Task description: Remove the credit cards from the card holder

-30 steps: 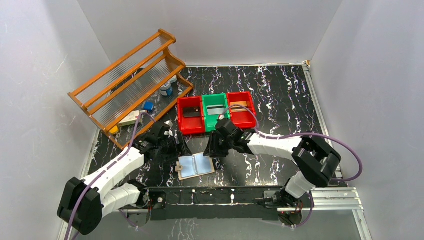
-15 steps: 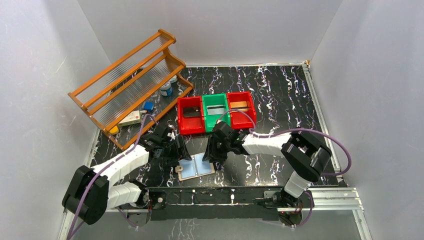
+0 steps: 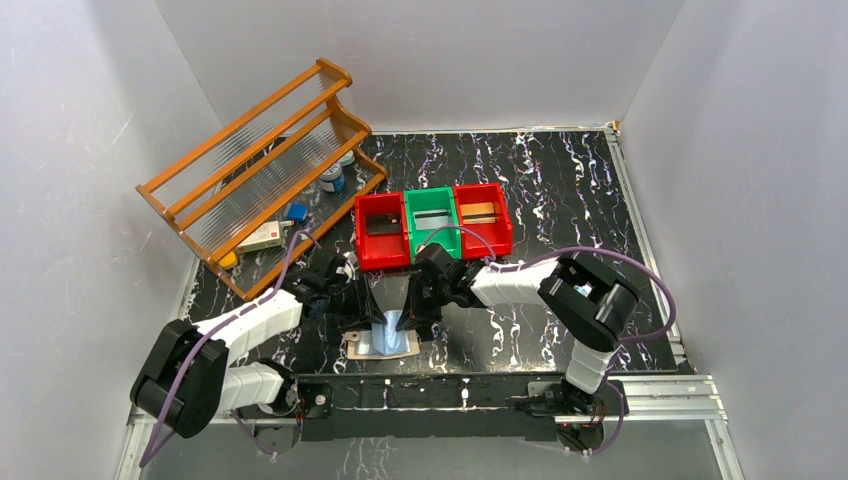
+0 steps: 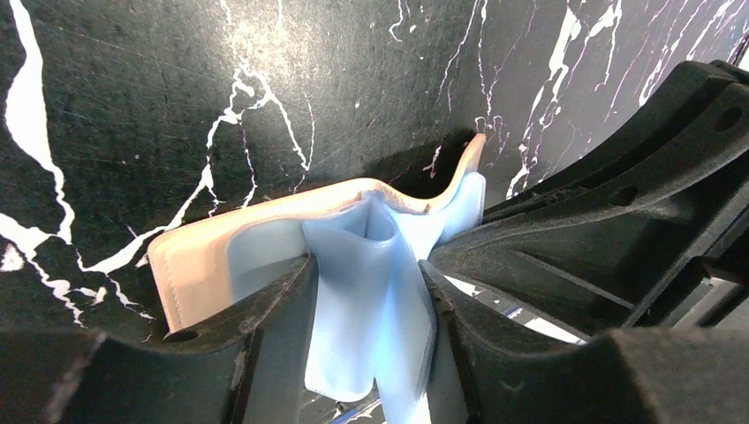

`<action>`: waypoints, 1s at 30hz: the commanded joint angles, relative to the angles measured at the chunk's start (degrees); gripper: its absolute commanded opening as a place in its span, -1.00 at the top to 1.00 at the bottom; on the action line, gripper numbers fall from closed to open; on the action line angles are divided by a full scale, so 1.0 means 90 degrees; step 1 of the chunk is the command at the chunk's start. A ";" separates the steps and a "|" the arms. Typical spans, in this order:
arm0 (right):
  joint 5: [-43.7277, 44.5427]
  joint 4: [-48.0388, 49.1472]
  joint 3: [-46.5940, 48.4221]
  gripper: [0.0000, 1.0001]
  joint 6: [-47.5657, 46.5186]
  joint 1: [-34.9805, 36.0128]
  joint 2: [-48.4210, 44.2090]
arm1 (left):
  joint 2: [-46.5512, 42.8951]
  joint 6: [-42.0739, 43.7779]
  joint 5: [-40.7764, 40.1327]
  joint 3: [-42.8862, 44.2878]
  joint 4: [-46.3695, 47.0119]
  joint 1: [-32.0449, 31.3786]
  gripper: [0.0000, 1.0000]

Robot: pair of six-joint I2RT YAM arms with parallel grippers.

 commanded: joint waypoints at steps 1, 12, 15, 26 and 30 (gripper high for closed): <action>0.0146 0.0211 0.0221 0.88 -0.0119 0.0161 0.0026 | 0.0042 0.0024 -0.0001 -0.0206 -0.0230 -0.0072 0.19; -0.0515 0.1004 0.0482 1.00 0.0003 0.0163 0.0031 | -0.0032 0.0009 -0.0024 -0.0157 -0.0230 -0.0067 0.47; -0.0304 0.0912 0.0382 1.00 0.0011 0.0164 -0.0065 | -0.0063 -0.0020 -0.0025 -0.0165 -0.0230 -0.0067 0.49; 0.1563 -0.1400 0.0099 0.96 -0.0284 -0.0378 -0.0788 | 0.0070 0.0222 0.0125 0.0598 -0.0304 -0.0070 0.28; 0.1947 -0.1941 0.0218 0.37 -0.0640 -0.0599 -0.1033 | -0.0051 0.0437 0.0021 0.1045 -0.0712 -0.0070 -0.06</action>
